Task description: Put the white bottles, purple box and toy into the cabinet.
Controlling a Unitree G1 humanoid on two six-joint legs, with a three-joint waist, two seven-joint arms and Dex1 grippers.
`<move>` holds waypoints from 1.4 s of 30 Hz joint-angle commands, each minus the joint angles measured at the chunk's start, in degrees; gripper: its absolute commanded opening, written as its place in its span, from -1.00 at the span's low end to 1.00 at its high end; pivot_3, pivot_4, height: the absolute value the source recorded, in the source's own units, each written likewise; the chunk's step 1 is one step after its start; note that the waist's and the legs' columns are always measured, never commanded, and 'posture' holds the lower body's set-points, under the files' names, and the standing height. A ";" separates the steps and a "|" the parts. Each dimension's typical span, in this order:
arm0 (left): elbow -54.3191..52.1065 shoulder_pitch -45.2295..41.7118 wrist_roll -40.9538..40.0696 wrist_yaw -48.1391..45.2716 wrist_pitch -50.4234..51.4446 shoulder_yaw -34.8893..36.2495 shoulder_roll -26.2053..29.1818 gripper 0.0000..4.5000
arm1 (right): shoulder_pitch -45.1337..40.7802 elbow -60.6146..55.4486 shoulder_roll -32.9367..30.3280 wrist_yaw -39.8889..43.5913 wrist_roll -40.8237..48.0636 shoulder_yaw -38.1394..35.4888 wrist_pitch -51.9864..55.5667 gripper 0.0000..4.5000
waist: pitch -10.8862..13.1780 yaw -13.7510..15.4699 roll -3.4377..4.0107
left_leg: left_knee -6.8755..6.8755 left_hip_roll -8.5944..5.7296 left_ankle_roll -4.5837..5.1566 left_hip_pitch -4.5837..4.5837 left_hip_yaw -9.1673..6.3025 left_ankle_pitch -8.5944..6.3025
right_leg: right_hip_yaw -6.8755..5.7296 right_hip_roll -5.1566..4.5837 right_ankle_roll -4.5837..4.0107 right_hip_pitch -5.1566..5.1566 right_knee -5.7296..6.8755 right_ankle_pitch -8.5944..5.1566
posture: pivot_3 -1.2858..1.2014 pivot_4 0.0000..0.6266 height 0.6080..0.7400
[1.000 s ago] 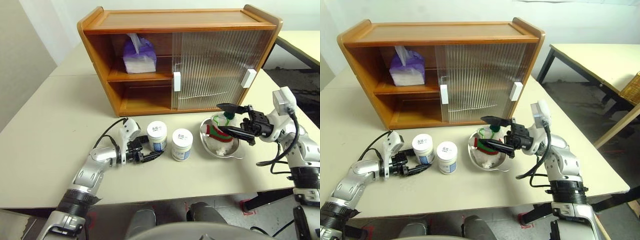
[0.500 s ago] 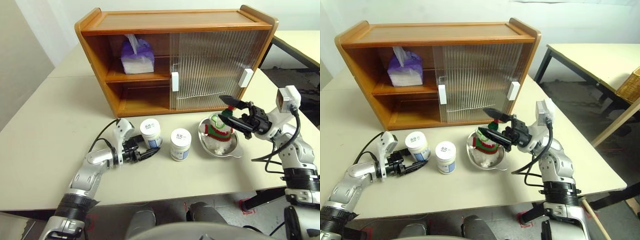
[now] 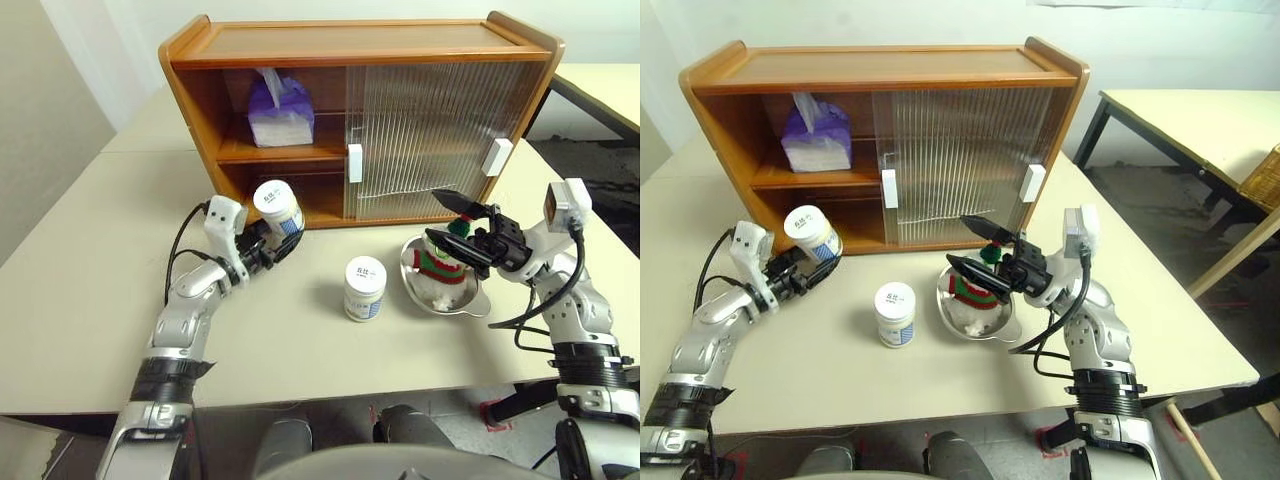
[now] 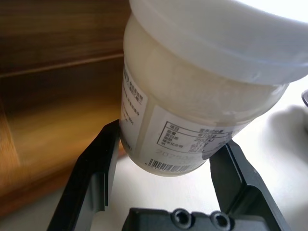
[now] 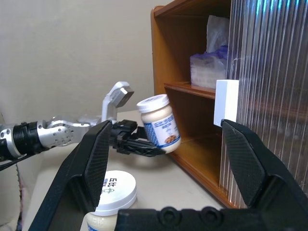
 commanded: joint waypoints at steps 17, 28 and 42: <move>13.59 -11.81 4.99 5.34 -0.05 -1.17 -2.85 0.38 | -1.18 -1.68 2.72 -8.99 -5.46 3.08 -4.34 1.00 | 0.06 -0.22 -0.09 | 0.03 -0.01 0.10 0.00 -0.02 0.06 | 0.05 0.00 0.30 0.03 -0.08 0.17 | -0.03 -1.00 1.00; 23.67 -19.14 7.88 10.33 1.00 -1.00 -4.01 0.38 | -0.07 -3.12 2.62 -9.55 -5.39 4.45 -4.71 1.00 | 0.13 -0.70 -0.20 | 0.12 -0.03 0.14 -0.06 -0.01 0.08 | 0.07 0.00 0.42 0.06 -0.16 0.24 | -0.05 -1.00 1.00; 32.54 -25.13 8.12 16.08 2.64 0.86 -5.45 0.38 | 0.85 -4.25 2.57 -9.87 -5.07 5.01 -4.22 1.00 | 0.18 -1.49 -0.28 | 0.18 -0.06 0.21 -0.07 -0.01 0.15 | 0.08 0.00 0.65 0.07 -0.16 0.24 | -0.05 -1.00 1.00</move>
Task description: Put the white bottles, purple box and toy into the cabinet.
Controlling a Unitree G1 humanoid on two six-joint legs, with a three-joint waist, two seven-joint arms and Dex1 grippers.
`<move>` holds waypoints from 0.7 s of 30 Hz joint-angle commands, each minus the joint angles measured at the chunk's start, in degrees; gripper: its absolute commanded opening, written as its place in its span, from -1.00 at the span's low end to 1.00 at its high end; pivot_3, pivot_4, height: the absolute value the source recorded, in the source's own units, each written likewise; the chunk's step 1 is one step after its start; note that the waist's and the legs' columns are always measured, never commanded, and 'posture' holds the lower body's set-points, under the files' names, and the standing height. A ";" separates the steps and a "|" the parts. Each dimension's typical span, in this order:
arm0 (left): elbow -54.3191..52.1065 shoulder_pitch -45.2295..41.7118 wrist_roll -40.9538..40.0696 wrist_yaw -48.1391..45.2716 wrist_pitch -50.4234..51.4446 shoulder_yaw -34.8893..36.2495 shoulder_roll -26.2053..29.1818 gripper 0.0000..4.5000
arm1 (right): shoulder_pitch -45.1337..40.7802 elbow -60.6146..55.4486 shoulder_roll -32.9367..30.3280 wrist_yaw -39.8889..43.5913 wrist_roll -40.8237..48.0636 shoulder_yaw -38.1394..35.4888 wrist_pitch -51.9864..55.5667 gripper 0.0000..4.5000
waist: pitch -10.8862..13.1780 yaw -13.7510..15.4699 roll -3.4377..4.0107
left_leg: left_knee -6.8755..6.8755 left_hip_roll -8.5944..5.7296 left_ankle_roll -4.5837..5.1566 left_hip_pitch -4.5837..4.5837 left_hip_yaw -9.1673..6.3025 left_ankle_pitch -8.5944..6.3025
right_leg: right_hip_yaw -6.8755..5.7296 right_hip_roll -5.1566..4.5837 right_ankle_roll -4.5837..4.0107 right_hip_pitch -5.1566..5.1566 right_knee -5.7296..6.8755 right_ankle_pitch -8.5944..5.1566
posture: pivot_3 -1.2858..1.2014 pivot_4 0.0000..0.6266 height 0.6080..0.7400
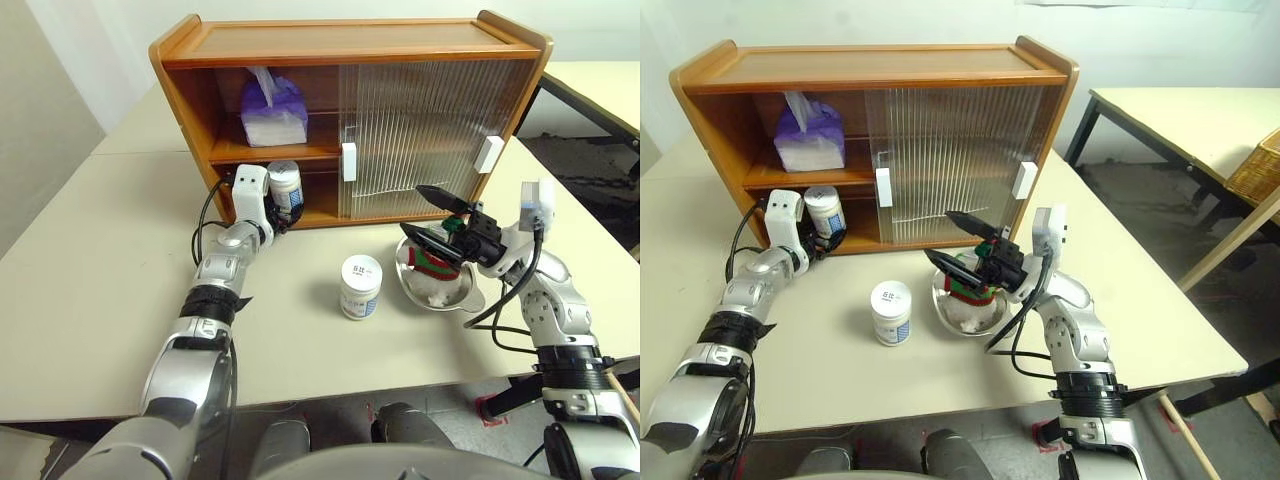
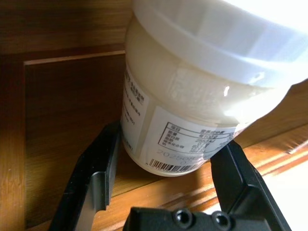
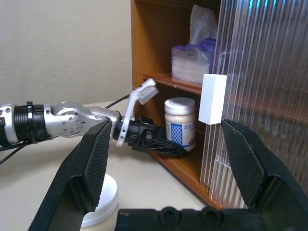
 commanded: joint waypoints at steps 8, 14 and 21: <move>8.45 -5.76 0.17 2.18 -2.30 1.42 -0.93 0.38 | 0.33 -0.76 -0.01 -0.42 0.07 0.10 -0.24 1.00 | 0.02 -0.19 -0.03 | 0.07 -0.01 0.07 0.03 0.00 0.08 | -0.01 0.00 0.13 0.06 0.01 0.03 | -0.06 -1.00 1.00; 11.61 -6.84 1.02 3.73 -3.32 1.16 -0.83 0.38 | 0.97 -0.99 -0.88 0.03 0.33 -0.26 -0.05 1.00 | 0.04 -0.43 -0.06 | 0.07 -0.02 0.07 -0.01 0.00 0.08 | -0.01 0.00 0.12 0.04 0.00 0.05 | -0.07 -1.00 1.00; 11.41 -6.53 0.57 3.24 -4.10 1.02 -1.27 0.99 | 1.10 -0.81 -1.18 0.46 0.32 -0.10 -0.06 1.00 | 0.05 -0.44 -0.07 | 0.06 -0.07 0.08 -0.10 0.00 0.08 | 0.01 0.00 0.10 -0.01 -0.02 0.05 | -0.06 -1.00 1.00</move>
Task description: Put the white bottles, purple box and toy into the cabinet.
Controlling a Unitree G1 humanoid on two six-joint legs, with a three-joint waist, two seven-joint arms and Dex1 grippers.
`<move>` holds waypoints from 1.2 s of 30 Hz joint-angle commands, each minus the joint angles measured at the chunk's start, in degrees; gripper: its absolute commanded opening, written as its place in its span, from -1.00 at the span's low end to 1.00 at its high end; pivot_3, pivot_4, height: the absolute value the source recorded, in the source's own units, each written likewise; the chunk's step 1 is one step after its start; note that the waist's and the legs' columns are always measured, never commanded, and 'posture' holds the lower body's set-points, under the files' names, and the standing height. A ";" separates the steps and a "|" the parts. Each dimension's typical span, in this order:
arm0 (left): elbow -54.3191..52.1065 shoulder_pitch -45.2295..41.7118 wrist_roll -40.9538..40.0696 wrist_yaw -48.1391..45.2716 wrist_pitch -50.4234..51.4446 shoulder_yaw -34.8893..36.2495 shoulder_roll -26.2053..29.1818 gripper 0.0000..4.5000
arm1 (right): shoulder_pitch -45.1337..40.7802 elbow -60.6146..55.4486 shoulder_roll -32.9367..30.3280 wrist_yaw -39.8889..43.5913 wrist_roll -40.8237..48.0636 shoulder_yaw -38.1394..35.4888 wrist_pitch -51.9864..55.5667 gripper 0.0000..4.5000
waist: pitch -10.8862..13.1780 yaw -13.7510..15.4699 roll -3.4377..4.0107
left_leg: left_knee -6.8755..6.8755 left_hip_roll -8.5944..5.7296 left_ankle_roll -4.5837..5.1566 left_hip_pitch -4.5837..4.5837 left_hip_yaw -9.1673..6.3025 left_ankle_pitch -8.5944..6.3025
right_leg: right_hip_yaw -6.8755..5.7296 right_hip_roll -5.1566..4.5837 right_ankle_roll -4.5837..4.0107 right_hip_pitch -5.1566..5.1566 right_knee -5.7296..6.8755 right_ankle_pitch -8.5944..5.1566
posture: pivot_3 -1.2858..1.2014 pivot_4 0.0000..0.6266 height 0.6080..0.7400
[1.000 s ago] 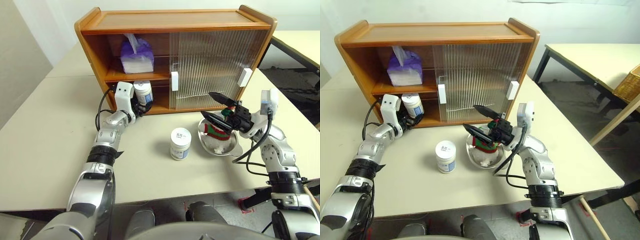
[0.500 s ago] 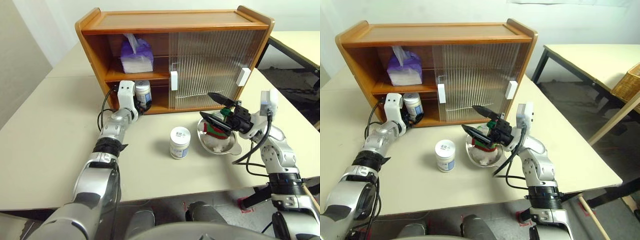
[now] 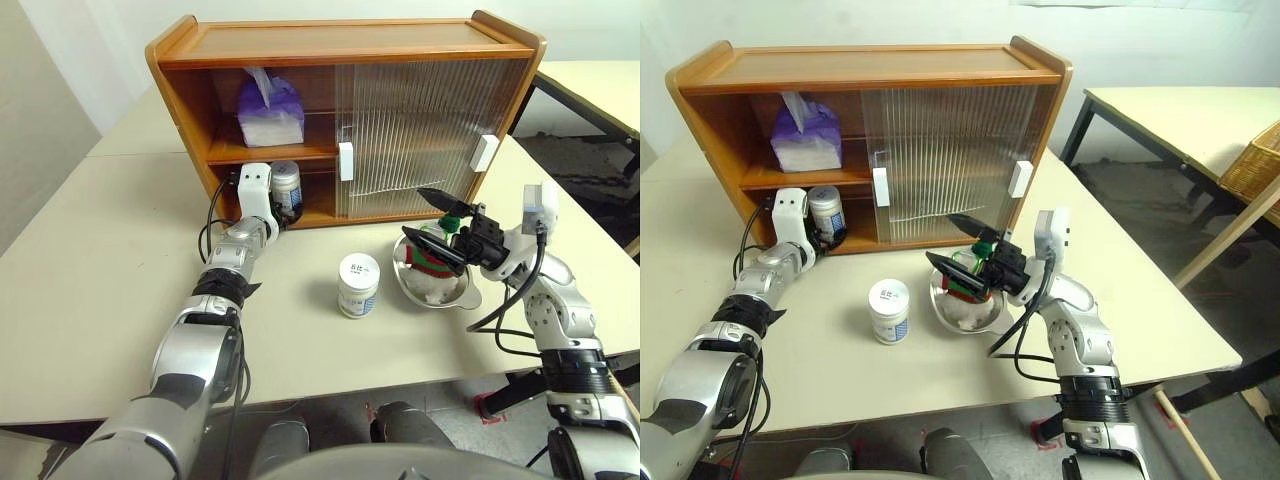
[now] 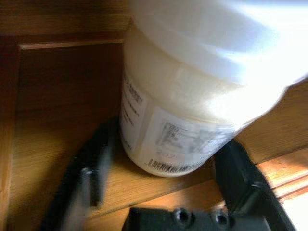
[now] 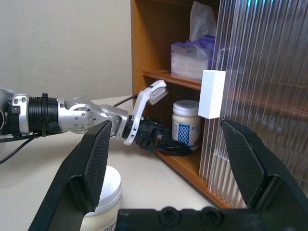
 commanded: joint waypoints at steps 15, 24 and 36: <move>-24.59 13.43 -0.14 0.55 9.65 0.46 0.74 0.99 | -0.59 1.11 0.03 1.51 -0.43 0.81 -0.46 1.00 | 0.01 0.07 -0.02 | 0.02 -0.12 0.00 -0.10 -0.02 0.00 | 0.04 -0.02 -0.05 -0.03 -0.03 -0.01 | -0.04 -1.00 1.00; -29.82 15.60 -0.11 2.55 10.95 2.75 2.90 0.99 | -1.45 2.26 0.12 3.11 -0.95 2.21 -0.36 1.00 | 0.01 0.64 -0.02 | 0.03 -0.13 -0.01 -0.04 -0.05 0.00 | 0.04 -0.04 -0.24 -0.01 -0.02 0.10 | -0.02 -1.00 1.00; -23.12 11.29 0.40 4.78 7.22 3.86 2.22 -0.60 | -1.51 2.43 -0.16 3.18 -0.87 2.16 -0.34 1.00 | 0.01 1.20 -0.02 | 0.03 -0.12 -0.01 0.00 -0.05 0.00 | 0.05 -0.08 -0.27 0.00 -0.01 0.11 | -0.03 -1.00 1.00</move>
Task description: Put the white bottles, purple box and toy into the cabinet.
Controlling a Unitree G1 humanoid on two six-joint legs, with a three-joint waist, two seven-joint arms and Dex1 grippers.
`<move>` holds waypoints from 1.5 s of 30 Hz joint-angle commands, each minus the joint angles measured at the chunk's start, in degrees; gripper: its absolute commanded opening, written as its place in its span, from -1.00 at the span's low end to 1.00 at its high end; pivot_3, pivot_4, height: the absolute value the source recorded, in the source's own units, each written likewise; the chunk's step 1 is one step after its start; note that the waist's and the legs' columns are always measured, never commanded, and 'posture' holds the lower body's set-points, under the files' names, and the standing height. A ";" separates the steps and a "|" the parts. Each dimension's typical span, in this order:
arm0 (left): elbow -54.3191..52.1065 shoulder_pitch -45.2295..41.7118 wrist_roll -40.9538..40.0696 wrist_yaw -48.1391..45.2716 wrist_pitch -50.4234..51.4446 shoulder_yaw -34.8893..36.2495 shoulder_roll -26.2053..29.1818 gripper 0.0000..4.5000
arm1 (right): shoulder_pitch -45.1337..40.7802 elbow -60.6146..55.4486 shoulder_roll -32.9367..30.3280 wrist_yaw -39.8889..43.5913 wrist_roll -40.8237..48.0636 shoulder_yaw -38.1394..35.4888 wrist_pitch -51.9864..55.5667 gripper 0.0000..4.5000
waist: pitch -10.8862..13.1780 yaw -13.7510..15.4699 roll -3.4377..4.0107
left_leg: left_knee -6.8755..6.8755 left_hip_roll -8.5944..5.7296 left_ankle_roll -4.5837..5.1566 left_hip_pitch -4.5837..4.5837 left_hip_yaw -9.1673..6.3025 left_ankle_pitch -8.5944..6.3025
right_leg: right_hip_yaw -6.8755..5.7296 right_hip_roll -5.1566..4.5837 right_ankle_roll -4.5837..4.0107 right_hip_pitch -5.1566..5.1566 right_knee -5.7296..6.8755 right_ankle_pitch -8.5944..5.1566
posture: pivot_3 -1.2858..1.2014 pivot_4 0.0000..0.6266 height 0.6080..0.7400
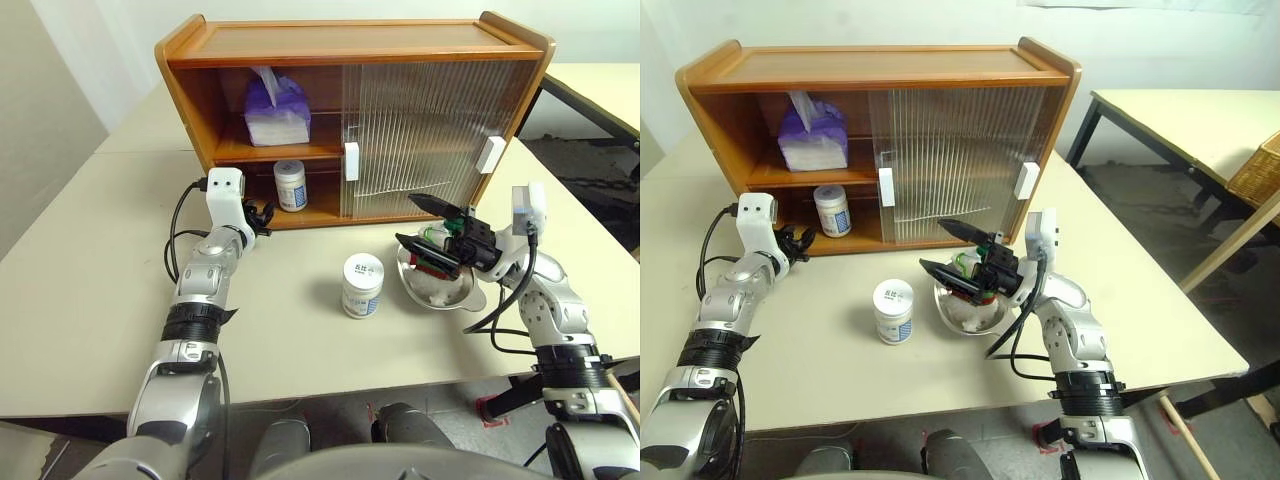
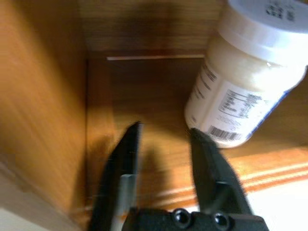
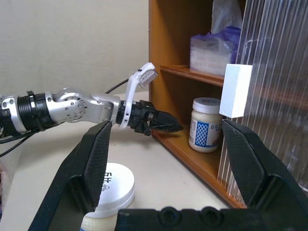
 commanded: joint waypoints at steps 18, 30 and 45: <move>16.91 -10.02 4.15 2.04 -8.66 -2.35 -1.96 -0.99 | 1.05 -1.76 -0.51 -0.87 -0.24 0.00 -0.10 1.00 | 0.05 0.79 -0.07 | 0.00 -0.06 0.09 0.12 -0.05 0.08 | -0.04 0.00 0.08 0.18 0.03 -0.01 | -0.05 -1.00 1.00; 14.69 -8.86 7.57 1.68 -9.85 -6.44 -3.28 -0.99 | 1.40 -1.90 0.07 -1.04 -0.43 0.73 -0.24 1.00 | 0.13 1.02 -0.19 | 0.02 -0.26 0.14 0.10 -0.26 0.19 | -0.04 -0.02 0.29 0.23 0.02 -0.13 | -0.05 -1.00 1.00; 12.44 -7.41 13.47 1.70 -11.37 -10.80 -1.22 -0.99 | 1.51 -1.39 0.86 -0.72 -0.64 1.54 -0.43 1.00 | 0.22 1.48 -0.32 | -0.03 -0.41 0.13 -0.18 -0.52 0.21 | -0.04 -0.03 0.24 0.13 -0.03 -0.10 | -0.05 -1.00 1.00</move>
